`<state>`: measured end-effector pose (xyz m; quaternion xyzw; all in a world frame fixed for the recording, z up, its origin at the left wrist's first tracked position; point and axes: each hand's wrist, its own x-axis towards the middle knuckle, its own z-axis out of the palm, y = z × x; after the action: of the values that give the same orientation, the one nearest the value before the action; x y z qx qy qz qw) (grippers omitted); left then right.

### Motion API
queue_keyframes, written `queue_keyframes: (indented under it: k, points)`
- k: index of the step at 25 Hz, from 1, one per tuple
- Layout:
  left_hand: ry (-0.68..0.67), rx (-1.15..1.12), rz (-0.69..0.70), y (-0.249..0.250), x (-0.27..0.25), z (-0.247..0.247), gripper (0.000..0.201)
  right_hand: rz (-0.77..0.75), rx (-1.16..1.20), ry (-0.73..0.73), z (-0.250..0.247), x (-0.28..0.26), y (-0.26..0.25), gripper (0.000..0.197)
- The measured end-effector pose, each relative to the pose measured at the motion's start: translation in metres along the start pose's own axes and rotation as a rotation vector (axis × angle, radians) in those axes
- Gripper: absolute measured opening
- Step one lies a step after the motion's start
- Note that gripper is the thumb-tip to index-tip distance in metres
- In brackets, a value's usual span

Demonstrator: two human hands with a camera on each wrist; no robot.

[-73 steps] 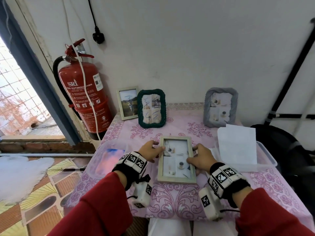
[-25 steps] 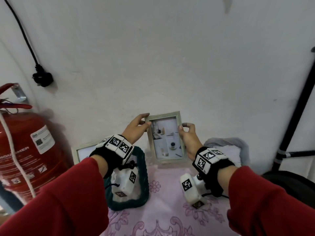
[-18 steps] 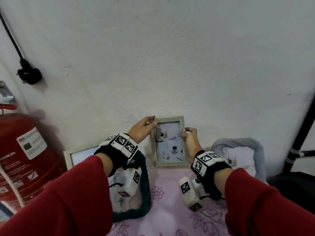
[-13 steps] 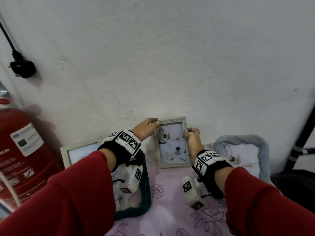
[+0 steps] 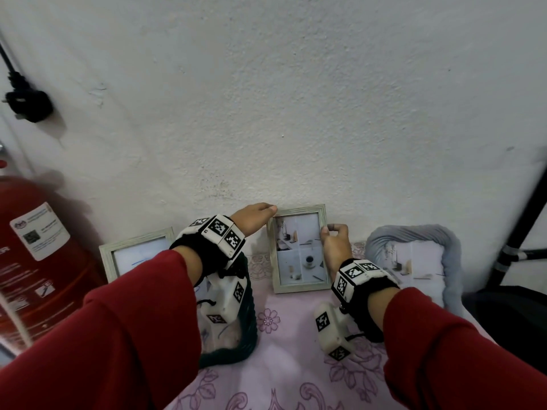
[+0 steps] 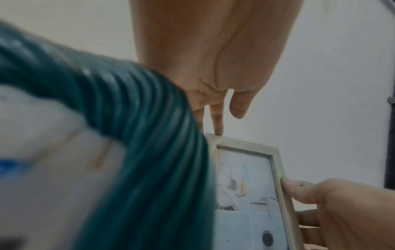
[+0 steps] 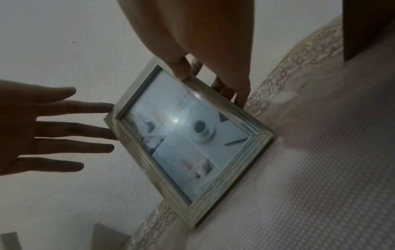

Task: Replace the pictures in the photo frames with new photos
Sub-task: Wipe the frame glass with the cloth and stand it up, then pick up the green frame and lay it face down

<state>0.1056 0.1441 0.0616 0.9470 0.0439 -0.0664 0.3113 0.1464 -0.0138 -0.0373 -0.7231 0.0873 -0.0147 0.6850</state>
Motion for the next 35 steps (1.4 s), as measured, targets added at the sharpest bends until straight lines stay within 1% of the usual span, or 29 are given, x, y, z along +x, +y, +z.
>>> queue_keyframes:
  k: [4,9,12,14,16,22,27,30,32,35]
  points:
    - [-0.006,0.004,0.031,0.005,0.003,0.003,0.048,-0.025,-0.052,0.056,-0.006,-0.001,-0.002,0.025]
    - [-0.025,0.033,0.028,0.004,0.000,0.003,0.049,-0.059,-0.135,0.033,-0.017,0.000,-0.009,0.029]
    - [0.016,0.037,0.021,0.006,-0.006,0.002,0.054,-0.146,-0.146,-0.045,-0.018,-0.008,-0.020,0.046]
    - [0.051,0.035,0.015,0.008,-0.012,-0.002,0.056,-0.210,-0.188,-0.046,-0.019,-0.013,-0.032,0.056]
    - [0.078,0.047,0.017,0.013,-0.022,-0.009,0.057,-0.258,-0.213,-0.038,-0.020,-0.020,-0.048,0.059]
    - [0.183,0.079,0.019,0.019,-0.061,-0.046,0.055,-0.381,-0.211,-0.073,-0.018,-0.054,-0.098,0.051]
    - [0.311,0.055,0.046,0.016,-0.104,-0.072,0.048,-0.405,-0.156,-0.134,-0.010,-0.093,-0.128,0.042]
    - [0.408,-0.019,0.050,0.007,-0.127,-0.078,0.041,-0.401,-0.116,-0.171,0.000,-0.116,-0.130,0.033]
    - [0.454,-0.066,0.043,-0.007,-0.143,-0.077,0.037,-0.366,-0.091,-0.197,0.008,-0.130,-0.124,0.028]
    - [0.508,-0.145,0.013,-0.037,-0.158,-0.072,0.034,-0.302,-0.078,-0.259,0.021,-0.145,-0.107,0.026]
